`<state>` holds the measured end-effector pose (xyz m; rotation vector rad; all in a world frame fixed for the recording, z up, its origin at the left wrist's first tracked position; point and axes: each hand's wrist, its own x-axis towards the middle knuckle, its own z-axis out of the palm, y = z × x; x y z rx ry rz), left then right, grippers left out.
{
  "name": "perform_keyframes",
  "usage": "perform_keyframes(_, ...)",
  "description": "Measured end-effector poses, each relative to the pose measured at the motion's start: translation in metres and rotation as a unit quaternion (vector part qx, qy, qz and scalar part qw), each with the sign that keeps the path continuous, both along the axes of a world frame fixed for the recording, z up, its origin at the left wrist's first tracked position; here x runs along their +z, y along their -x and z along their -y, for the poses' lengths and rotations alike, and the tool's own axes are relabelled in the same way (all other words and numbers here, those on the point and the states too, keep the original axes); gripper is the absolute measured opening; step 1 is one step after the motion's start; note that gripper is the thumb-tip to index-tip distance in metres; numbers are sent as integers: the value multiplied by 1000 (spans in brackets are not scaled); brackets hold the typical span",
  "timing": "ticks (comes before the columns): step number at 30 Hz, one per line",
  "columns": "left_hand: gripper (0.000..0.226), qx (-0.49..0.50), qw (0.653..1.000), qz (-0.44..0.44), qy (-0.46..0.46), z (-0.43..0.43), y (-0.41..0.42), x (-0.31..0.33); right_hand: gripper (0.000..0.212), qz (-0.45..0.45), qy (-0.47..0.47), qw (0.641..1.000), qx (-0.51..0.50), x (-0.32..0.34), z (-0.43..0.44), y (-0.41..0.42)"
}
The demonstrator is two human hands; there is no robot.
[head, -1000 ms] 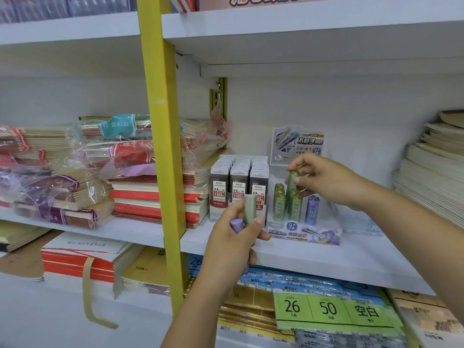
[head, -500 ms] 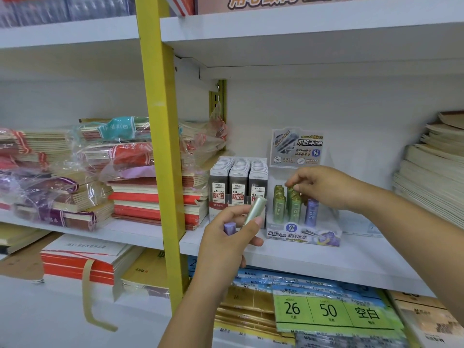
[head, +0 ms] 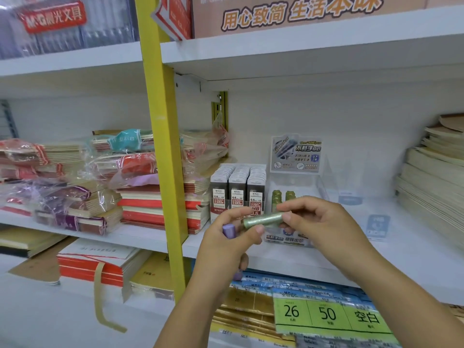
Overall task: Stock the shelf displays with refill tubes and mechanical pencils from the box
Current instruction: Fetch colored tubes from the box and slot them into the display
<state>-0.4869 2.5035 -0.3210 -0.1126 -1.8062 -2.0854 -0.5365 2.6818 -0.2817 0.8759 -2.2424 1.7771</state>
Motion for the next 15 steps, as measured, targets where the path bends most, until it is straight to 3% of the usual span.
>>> perform_keyframes(3,18,-9,999,0,-44,-1,1,3,17,34,6,999,14,-3,-6,-2)
perform_keyframes(8,24,-19,1000,-15,8,-6,4,14,10,-14,-54,998,9,6,-7,-2)
perform_keyframes(13,23,-18,1000,-12,10,-6,13,15,45,-53,-164,983,59,21,1,10)
perform_keyframes(15,25,-21,1000,-15,0,-2,18,11,58,-76,-166,982,53,35,0,22)
